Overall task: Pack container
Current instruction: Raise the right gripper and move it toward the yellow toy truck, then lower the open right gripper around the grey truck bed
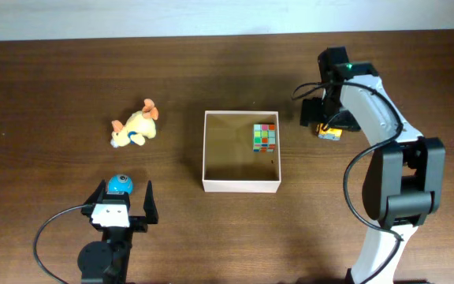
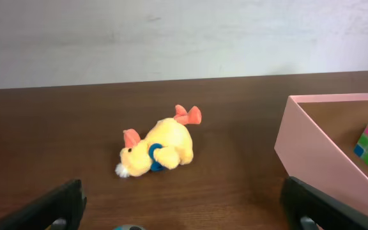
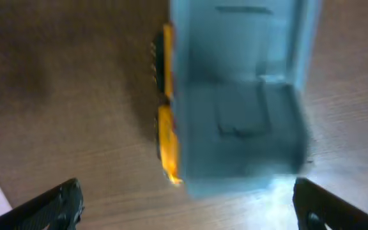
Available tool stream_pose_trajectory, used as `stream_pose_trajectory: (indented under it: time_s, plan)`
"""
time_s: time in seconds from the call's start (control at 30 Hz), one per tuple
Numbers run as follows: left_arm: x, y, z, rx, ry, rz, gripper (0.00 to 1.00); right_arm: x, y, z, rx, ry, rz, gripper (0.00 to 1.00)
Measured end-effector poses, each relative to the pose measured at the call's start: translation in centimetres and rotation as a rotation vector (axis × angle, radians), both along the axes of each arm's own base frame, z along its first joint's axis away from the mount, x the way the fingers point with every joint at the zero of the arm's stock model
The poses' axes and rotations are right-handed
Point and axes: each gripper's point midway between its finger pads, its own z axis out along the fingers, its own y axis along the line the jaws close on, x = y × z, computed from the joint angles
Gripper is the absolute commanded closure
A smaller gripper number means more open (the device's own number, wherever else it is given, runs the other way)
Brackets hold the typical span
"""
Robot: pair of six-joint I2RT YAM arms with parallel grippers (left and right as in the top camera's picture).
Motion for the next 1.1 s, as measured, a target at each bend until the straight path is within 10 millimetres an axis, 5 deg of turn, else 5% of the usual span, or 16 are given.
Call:
stream_pose_trajectory:
  time_s: [0.37, 1.1]
  plan:
    - [0.0, 0.0, 0.0, 0.0, 0.0, 0.0, 0.01, 0.2, 0.1, -3.1, 0.019, -0.042, 0.02, 0.01]
    - [0.0, 0.0, 0.0, 0.0, 0.0, 0.0, 0.01, 2.0, -1.3, -2.9, 0.013, -0.114, 0.034, 0.09]
